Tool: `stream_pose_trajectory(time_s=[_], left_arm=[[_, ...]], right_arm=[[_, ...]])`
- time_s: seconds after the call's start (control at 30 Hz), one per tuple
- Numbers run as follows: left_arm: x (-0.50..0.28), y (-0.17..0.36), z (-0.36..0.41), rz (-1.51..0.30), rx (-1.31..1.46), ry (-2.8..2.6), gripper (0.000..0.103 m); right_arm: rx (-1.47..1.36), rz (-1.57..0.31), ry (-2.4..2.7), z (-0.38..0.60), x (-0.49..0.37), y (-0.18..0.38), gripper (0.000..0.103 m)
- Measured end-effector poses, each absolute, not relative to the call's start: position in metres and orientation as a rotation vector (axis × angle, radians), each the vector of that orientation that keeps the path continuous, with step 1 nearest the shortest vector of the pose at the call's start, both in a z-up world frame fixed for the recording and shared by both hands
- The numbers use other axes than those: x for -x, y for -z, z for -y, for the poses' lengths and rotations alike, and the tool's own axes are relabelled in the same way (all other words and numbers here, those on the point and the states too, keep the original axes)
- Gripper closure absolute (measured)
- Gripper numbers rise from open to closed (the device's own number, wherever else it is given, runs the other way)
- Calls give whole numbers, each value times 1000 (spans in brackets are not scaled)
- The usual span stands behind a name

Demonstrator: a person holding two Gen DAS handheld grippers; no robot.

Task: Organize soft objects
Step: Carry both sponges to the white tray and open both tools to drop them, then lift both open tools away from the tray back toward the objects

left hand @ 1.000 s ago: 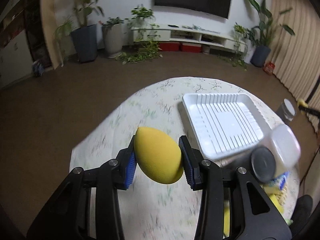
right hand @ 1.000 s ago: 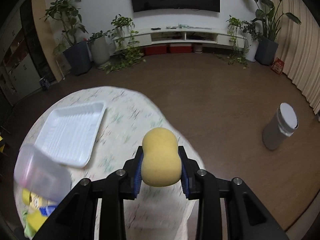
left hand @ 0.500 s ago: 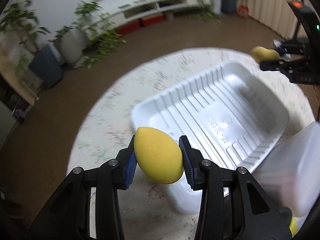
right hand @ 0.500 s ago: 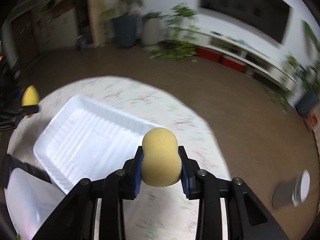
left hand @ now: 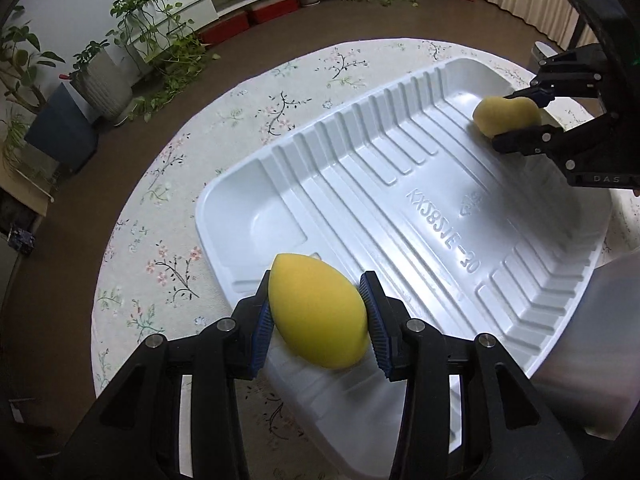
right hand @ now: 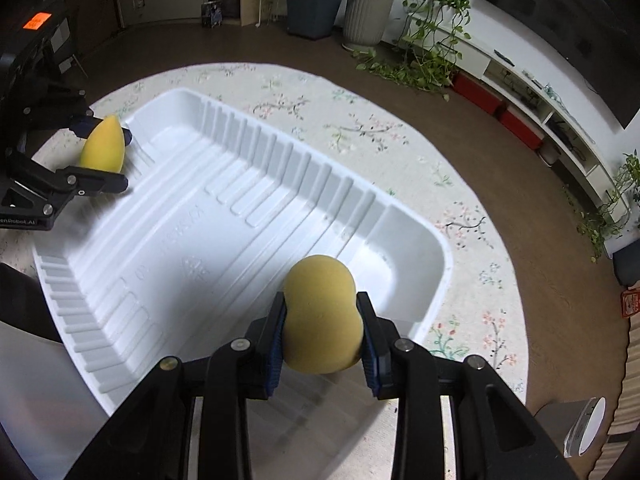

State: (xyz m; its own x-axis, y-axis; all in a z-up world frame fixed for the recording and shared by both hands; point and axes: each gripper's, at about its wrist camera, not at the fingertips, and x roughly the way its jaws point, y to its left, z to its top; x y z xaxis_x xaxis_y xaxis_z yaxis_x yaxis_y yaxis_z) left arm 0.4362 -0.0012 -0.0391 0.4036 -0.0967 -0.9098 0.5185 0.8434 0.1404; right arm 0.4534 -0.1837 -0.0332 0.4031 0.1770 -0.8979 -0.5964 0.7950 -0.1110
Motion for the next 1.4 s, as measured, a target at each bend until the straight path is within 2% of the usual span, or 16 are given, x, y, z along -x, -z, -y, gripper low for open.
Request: stream_pose_trajectory(time_s=[0.23, 0.27, 0.33, 0.5, 0.63, 0.67, 0.87, 1.17, 1.4], left_arm=[[-437, 41, 3, -1098, -420, 402, 62], [-438, 42, 3, -1098, -416, 403, 60], [-437, 42, 5, -1096, -417, 404, 41], [-437, 41, 4, -1077, -402, 405, 33], [-437, 27, -5, -1046, -350, 398, 26], [-436, 21, -8, -1030, -335, 395, 26], [-429, -1, -30, -984, -252, 363, 26], [-407, -37, -55, -892, -189, 292, 26], [-374, -69, -105, -816, -73, 191, 26]], right_arm=[[450, -1026, -511, 184, -453, 32, 65], [449, -1022, -507, 185, -453, 32, 65], [443, -1022, -504, 185, -452, 32, 64], [473, -1003, -503, 183, -447, 30, 60], [462, -974, -498, 187, -444, 24, 51], [450, -967, -497, 189, -444, 21, 44], [388, -889, -498, 203, -439, -6, 32], [355, -828, -441, 220, -430, -38, 31], [276, -797, -357, 266, -416, -68, 31]])
